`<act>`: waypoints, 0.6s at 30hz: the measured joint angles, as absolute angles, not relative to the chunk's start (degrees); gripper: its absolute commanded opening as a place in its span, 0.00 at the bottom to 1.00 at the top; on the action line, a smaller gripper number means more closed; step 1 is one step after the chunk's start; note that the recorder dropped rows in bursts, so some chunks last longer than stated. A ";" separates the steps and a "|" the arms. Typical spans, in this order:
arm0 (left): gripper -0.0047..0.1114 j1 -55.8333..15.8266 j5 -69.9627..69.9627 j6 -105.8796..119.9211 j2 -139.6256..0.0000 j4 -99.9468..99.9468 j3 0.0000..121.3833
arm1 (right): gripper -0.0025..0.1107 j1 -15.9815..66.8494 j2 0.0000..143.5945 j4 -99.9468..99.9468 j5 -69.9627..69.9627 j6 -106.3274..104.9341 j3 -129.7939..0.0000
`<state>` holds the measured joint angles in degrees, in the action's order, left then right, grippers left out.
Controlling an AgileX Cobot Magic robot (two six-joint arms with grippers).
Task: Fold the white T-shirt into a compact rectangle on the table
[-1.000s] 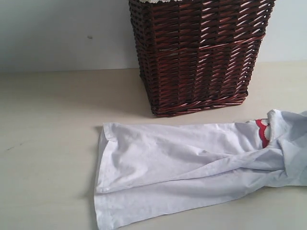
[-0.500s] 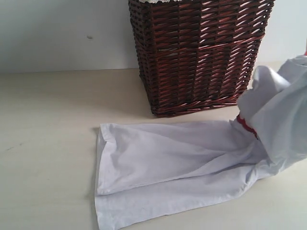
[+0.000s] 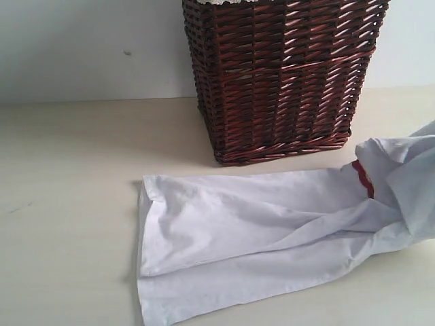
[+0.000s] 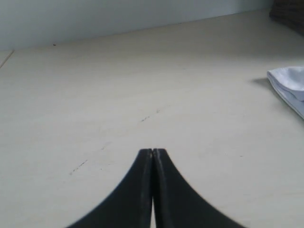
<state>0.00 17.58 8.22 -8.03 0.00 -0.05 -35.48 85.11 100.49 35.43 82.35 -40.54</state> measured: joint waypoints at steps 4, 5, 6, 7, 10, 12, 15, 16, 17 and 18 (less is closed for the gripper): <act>0.04 0.00 17.58 8.22 -8.03 0.00 -0.05 | 0.02 -41.95 86.79 100.49 33.51 77.22 -40.54; 0.04 0.00 17.58 8.22 -8.03 0.00 -0.05 | 0.02 -43.37 87.23 100.49 33.23 76.16 -40.54; 0.04 0.00 17.58 8.22 -8.03 0.00 -0.05 | 0.02 -44.79 87.70 100.49 33.11 75.76 -40.54; 0.04 0.00 17.58 8.22 -8.03 0.00 -0.05 | 0.02 -45.71 88.21 100.49 33.01 75.65 -40.65; 0.04 0.00 17.58 8.22 -8.03 0.00 -0.05 | 0.02 -46.40 88.16 100.49 37.81 75.53 -40.91; 0.04 0.00 17.58 8.22 -8.03 0.00 -0.05 | 0.02 -44.26 87.48 100.49 45.32 75.53 -40.91; 0.04 0.00 17.58 8.22 -8.03 0.00 -0.05 | 0.02 -37.31 85.91 100.49 50.19 76.30 -40.91; 0.04 0.00 17.58 8.22 -8.03 0.00 -0.05 | 0.02 -34.38 85.27 100.49 50.30 77.12 -40.91; 0.04 0.00 17.58 8.22 -8.03 0.00 -0.05 | 0.02 -31.95 84.78 100.49 50.30 77.88 -40.91; 0.04 0.00 17.58 8.22 -8.03 0.00 -0.05 | 0.02 -28.84 84.21 100.49 49.84 78.97 -40.91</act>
